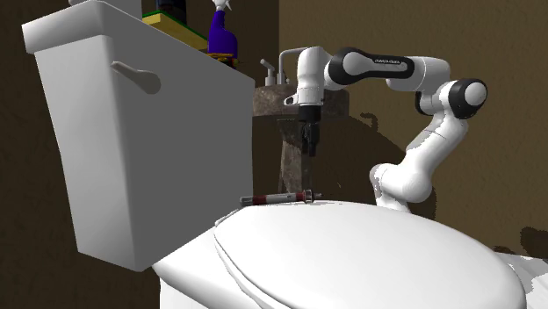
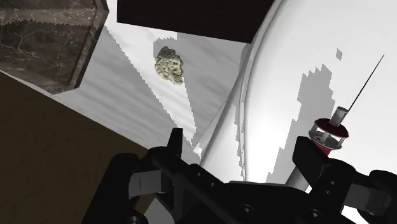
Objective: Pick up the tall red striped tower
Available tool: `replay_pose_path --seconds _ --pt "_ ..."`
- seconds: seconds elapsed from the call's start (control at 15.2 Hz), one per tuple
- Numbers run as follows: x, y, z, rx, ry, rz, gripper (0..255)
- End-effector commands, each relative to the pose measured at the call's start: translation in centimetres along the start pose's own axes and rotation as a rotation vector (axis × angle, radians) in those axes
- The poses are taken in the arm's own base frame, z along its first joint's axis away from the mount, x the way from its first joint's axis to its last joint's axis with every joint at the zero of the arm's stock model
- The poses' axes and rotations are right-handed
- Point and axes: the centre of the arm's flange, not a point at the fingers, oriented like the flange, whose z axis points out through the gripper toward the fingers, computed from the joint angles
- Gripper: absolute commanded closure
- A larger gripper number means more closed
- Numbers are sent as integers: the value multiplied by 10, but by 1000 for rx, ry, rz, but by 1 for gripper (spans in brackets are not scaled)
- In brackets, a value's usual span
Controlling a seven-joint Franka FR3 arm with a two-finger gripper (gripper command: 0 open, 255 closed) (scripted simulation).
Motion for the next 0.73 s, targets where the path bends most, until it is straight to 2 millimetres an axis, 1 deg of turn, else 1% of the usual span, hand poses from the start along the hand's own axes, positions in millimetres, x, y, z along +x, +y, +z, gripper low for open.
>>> replay_pose_path --seconds 0.0,0.33,0.66 --pt "0 0 0 0 0 0 0" --pt "23 -45 32 65 -57 183 0" --pt "52 -88 63 130 -114 365 0"
